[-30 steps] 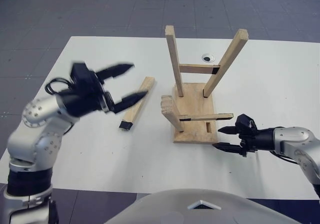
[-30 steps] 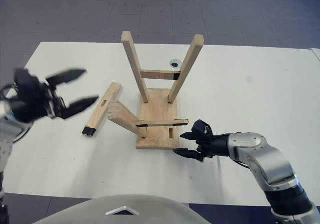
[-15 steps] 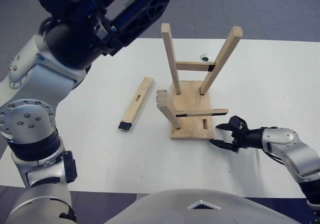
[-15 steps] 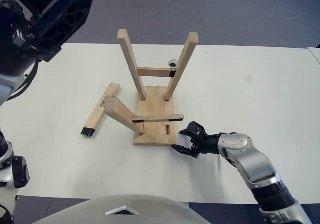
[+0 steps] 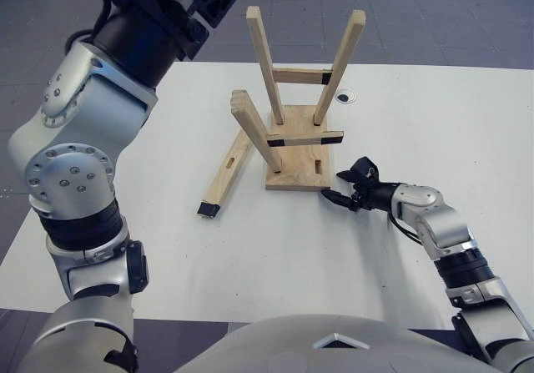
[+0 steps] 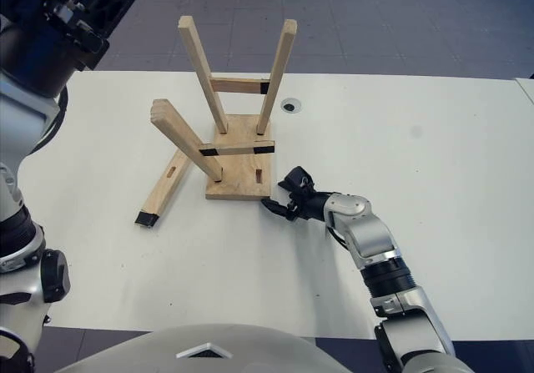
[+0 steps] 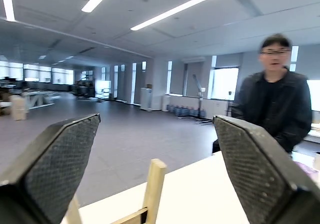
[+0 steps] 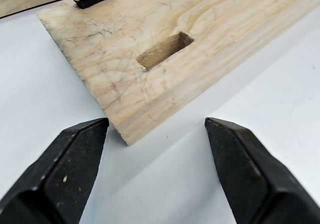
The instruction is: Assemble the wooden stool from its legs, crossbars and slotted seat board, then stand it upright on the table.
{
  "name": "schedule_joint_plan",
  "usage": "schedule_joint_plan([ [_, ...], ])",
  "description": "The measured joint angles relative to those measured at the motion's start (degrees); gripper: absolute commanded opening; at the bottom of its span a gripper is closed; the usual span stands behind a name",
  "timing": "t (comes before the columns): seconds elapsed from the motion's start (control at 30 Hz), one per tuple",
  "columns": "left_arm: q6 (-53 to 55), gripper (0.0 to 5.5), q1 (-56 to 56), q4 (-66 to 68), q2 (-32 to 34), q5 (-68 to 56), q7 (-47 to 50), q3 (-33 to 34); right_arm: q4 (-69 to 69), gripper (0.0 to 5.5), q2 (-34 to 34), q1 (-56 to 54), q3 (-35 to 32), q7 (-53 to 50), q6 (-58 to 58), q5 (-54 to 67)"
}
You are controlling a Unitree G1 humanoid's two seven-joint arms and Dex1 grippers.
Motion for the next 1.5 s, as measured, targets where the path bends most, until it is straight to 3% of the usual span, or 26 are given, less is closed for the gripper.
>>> schedule_joint_plan([
  [0.23, 2.8, 4.18, -0.2, 0.0, -8.2, -0.5, 5.8, -2.9, -4.2, 3.55, -1.0, 2.4, -0.8, -0.7, 2.0, -0.9],
  [0.63, 7.6, 4.18, 1.2, 0.0, -8.8, 1.5, 4.2, -4.1, -12.7, 3.55, -3.6, 6.9, -3.9, -4.4, 9.3, -1.9],
  [0.97, 8.7, 4.18, -19.3, 3.2, -3.7, 2.0, 2.8, 1.7, -13.8, 3.55, -4.3, 8.0, -4.5, -4.6, 9.7, -1.9],
  [1.1, 11.1, 4.18, -9.0, 2.6, -6.2, 1.2, 2.9, 0.0, -14.0, 3.55, -4.5, 8.3, -4.8, -4.5, 9.7, -1.8],
  [1.23, 7.6, 4.18, 6.9, 2.1, -9.0, 7.5, -1.4, -7.5, -13.7, 3.55, -4.6, 8.9, -5.2, -4.5, 10.0, -1.8],
  [1.33, 3.6, 4.18, 7.6, 2.7, -8.9, 12.4, -4.7, -9.3, -13.9, 3.55, -4.7, 9.4, -5.7, -4.5, 10.0, -1.8],
  [1.5, 6.9, 4.18, 1.1, 7.5, -7.3, 14.5, -5.5, -7.2, -14.3, 3.55, -4.7, 9.5, -5.8, -4.5, 9.9, -1.8],
])
